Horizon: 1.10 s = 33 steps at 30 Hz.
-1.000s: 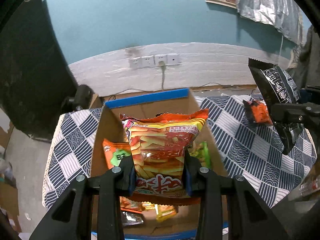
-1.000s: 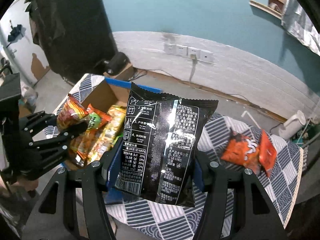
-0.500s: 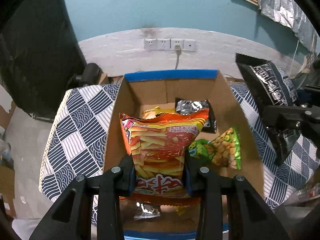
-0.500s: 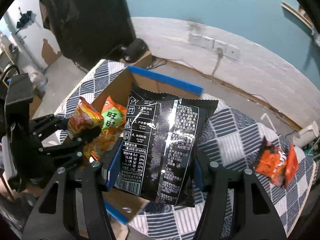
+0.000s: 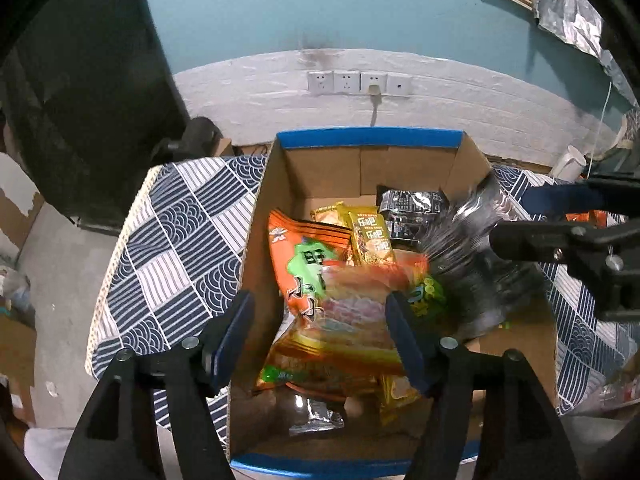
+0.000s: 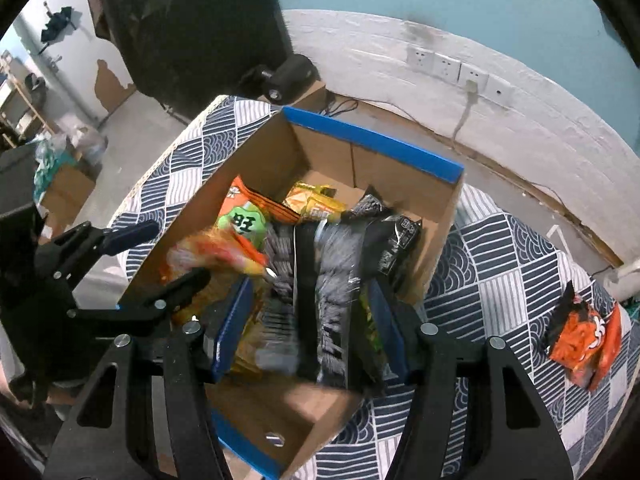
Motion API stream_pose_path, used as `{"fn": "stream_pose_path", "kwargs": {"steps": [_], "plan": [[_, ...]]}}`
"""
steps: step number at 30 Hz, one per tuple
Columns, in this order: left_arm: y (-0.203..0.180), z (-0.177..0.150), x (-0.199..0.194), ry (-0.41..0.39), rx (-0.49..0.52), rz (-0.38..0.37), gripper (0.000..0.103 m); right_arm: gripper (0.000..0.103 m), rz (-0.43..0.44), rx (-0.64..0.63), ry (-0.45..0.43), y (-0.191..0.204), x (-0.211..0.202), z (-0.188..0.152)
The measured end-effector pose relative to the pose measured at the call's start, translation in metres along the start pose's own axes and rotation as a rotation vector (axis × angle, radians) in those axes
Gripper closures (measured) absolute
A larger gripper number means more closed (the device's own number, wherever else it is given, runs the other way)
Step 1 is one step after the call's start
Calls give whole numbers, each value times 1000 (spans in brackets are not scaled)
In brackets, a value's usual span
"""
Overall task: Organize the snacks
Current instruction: 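Open both tools to drop the bags into the box, then move both open tools from the box toward the two orange chip bags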
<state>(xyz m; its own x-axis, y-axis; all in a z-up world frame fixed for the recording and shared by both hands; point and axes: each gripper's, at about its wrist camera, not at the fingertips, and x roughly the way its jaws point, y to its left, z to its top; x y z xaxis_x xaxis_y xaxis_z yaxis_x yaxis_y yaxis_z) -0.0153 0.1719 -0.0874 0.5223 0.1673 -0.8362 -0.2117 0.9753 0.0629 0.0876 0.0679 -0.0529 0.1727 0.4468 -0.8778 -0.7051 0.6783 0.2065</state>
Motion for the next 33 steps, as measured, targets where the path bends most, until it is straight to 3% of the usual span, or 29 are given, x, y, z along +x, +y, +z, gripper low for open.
{"fn": "stream_pose_path", "kwargs": {"steps": [11,20,33], "plan": [[-11,3,-6,-16,39,1,32,32,-30,25,-17,-13,-14,-1],[-31,9,-16,-43,76,-13,28,29,-73,33,-23,-34,-36,-14],[-94,25,-30,-72,151,-114,26,29,-194,50,-1,-120,-95,-48]]}}
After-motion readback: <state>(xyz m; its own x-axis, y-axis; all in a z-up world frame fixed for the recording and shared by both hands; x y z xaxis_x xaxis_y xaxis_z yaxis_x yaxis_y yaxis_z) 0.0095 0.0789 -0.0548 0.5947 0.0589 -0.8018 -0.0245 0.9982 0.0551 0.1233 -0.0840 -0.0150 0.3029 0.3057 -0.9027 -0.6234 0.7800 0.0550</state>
